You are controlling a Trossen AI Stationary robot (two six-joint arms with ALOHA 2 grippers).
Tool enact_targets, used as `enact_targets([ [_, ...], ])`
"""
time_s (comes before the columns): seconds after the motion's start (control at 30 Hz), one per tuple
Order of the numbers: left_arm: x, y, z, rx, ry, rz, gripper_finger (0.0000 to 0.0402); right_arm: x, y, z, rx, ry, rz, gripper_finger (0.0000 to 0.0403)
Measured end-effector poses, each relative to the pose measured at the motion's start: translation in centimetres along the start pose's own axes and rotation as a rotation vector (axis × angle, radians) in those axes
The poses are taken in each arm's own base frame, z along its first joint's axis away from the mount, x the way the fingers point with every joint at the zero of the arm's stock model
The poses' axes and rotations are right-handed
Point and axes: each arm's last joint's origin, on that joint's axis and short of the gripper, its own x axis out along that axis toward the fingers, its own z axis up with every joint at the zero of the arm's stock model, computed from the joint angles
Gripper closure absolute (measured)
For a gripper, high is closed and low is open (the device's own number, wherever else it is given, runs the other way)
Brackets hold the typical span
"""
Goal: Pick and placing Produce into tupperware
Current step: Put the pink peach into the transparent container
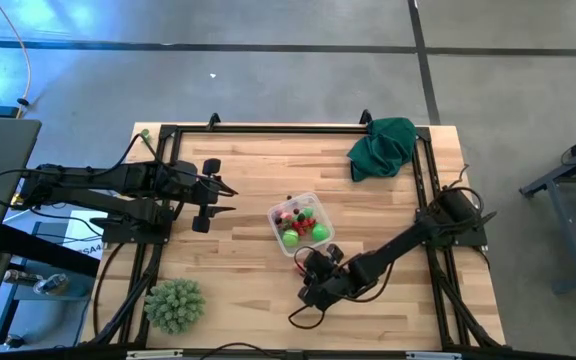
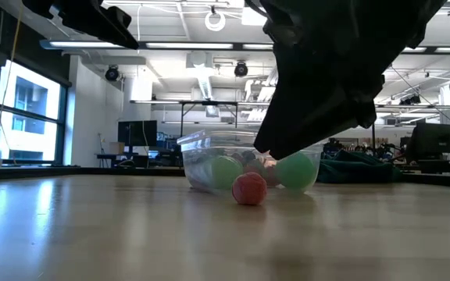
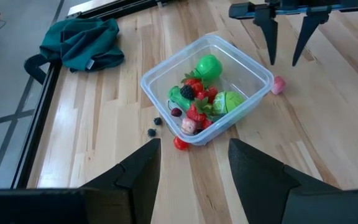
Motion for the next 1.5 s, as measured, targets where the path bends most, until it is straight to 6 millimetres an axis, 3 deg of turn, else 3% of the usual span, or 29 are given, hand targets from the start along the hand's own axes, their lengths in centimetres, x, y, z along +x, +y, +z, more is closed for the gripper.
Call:
enact_targets([
  [0.2,0.0,0.0,0.0,0.001,0.0,0.0,0.0222,0.5,-0.4,0.3,-0.012,-0.031,-0.035,0.0208],
  [0.33,0.0,0.0,0.0,0.0,0.0,0.0,0.0222,1.7,-0.4,0.0,-0.027,-0.021,-0.034,0.0194],
  [0.87,0.0,0.0,0.0,0.0,0.0,0.0,0.0222,4.3,-0.9,-0.1,-0.047,-0.005,-0.031,0.0194],
  [1.1,0.0,0.0,0.0,0.0,0.0,0.0,0.0222,4.4,-0.9,-0.1,-0.068,0.006,-0.028,0.0196],
  [1.5,0.0,0.0,0.0,0.001,0.0,0.0,0.0222,4.4,-0.9,-0.1,-0.076,0.016,-0.022,0.025],
])
